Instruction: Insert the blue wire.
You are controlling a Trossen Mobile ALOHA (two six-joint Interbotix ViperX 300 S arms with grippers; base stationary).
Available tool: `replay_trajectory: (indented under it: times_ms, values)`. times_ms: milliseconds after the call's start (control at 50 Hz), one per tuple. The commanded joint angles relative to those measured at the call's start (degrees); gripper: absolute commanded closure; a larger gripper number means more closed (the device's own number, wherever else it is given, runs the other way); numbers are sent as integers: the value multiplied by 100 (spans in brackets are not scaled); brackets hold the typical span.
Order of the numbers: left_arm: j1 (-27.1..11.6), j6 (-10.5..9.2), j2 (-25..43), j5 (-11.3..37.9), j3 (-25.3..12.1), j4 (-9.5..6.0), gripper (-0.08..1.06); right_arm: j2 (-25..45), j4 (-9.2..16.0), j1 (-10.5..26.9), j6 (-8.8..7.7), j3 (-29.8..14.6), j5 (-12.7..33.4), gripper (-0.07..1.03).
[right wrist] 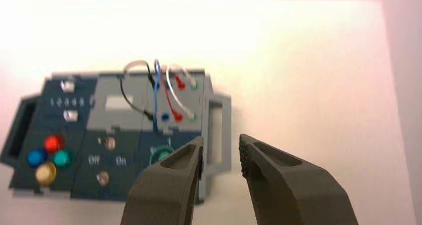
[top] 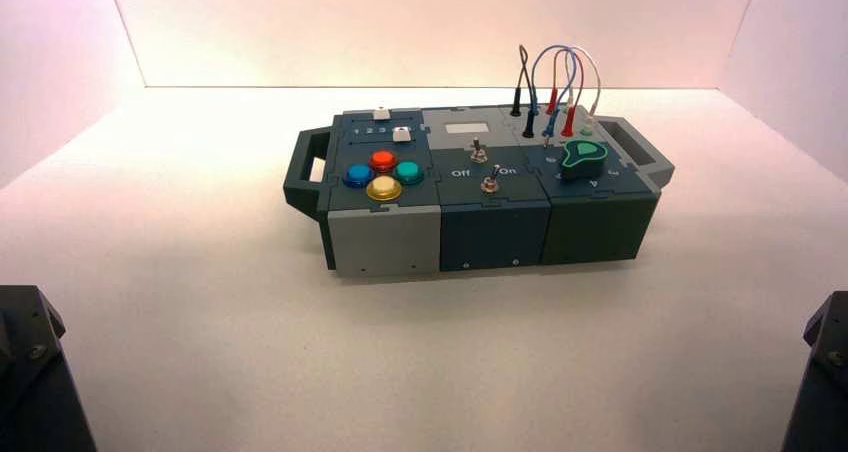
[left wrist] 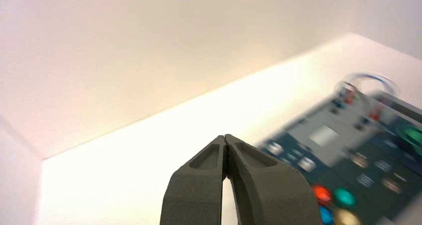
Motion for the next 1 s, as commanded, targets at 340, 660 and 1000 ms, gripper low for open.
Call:
replay_trajectory:
  times_ms: [340,660,1000]
  values:
    - [-431,-26,747,949,-633,-132,101,765,141,598,-70,-545,554,56]
    - [-448,-35,800,1354,-712,-220,101,1758,193,1037,-149,-879,861,57]
    - [-457,-44,1143,1767,-835,-387,101,2514,352,1230,-141,-1055,369,52]
